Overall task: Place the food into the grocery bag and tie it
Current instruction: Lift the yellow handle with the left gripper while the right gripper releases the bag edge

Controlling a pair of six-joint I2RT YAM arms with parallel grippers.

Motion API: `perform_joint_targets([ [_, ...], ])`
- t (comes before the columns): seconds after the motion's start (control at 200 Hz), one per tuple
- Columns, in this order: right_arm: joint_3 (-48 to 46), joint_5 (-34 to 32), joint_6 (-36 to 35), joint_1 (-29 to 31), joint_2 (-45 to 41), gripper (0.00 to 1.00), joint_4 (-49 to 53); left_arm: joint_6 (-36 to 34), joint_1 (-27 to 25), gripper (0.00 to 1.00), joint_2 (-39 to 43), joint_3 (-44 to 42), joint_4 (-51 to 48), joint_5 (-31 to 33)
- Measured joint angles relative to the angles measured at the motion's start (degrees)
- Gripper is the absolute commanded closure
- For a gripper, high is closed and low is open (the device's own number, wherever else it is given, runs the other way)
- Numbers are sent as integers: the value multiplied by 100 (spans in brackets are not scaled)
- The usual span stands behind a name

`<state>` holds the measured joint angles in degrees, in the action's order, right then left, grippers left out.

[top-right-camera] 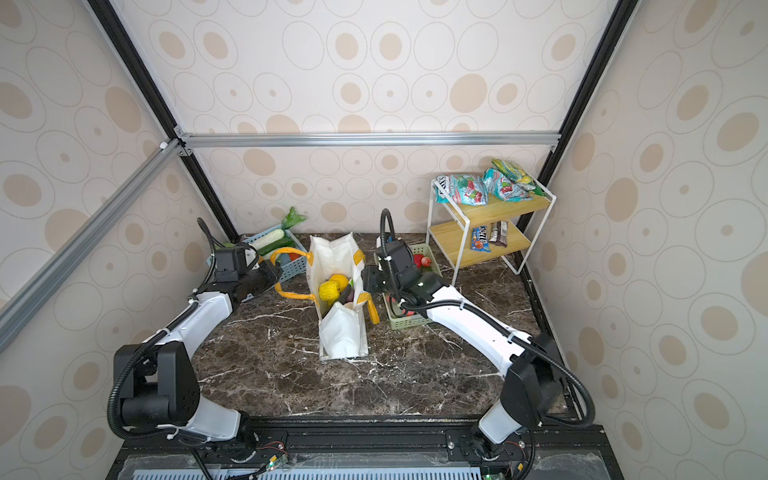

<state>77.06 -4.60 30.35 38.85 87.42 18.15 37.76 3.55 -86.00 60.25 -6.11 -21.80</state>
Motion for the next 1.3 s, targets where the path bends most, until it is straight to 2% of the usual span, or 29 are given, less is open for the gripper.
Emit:
perform_joint_targets([
  [0.18,-852,98,175,-538,-356,53,-37,-52,245,100,35,267,-166,-9],
  [0.35,-1244,540,271,-551,-208,63,-50,-114,627,100,90,378,-273,-66],
  [0.63,-645,1515,144,175,804,66,-396,-195,734,98,87,520,-315,-133],
  [0.845,-345,2011,125,514,1010,65,-619,-341,739,98,72,608,-374,-17],
  [1.085,-293,1589,-44,365,960,55,-133,-444,737,98,61,610,-391,7],
  [1.3,-525,649,-94,-254,417,47,374,-457,737,97,28,610,-387,-17],
])
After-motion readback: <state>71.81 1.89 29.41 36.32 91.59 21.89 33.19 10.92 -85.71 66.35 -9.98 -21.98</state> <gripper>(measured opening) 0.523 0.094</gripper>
